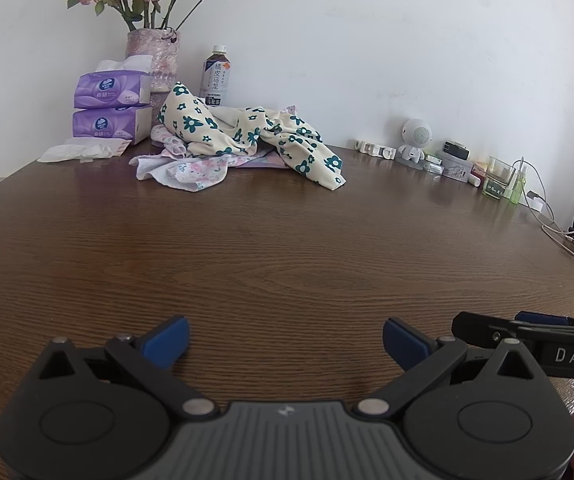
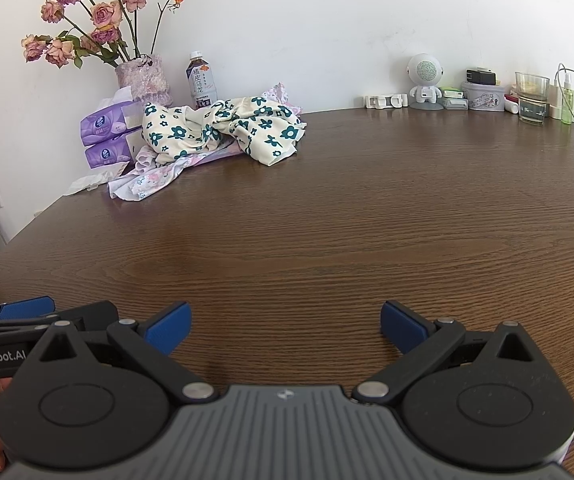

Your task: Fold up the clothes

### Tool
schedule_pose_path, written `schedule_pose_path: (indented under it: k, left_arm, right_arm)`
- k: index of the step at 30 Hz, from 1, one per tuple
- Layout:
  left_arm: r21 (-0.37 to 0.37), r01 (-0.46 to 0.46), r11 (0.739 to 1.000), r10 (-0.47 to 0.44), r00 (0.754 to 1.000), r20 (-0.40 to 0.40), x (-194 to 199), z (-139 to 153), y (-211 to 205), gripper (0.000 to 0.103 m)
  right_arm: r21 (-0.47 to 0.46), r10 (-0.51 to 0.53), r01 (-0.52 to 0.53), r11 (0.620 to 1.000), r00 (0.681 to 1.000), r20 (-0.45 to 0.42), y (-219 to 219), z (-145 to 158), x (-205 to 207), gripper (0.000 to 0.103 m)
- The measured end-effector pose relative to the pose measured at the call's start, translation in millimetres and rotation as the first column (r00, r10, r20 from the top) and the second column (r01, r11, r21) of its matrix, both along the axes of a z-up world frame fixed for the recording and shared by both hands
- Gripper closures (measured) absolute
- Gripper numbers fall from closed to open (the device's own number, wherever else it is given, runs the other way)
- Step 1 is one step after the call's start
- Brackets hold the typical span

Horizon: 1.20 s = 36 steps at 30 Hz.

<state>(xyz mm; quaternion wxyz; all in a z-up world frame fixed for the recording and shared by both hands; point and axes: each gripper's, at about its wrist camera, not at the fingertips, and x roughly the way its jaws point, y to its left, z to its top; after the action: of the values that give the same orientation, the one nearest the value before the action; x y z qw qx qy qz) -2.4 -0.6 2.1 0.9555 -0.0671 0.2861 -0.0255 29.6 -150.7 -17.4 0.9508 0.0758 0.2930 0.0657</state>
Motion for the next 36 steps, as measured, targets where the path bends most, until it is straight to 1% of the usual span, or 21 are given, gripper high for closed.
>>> schedule_pose_path:
  k: [15,36]
  left_arm:
    - [-0.012,0.006,1.0,-0.006,1.0,0.002,0.0,-0.3,1.3,0.0]
    - [-0.019,0.01,1.0,-0.01,1.0,0.004,0.6,-0.5,1.8,0.0]
  right_arm:
    - [-0.014,-0.004,0.004,1.0,1.0,-0.005,3.3,-1.1,1.8,0.0]
    - [-0.005,-0.005,0.005,1.0,1.0,-0.002,1.9,-1.1,1.2,0.0]
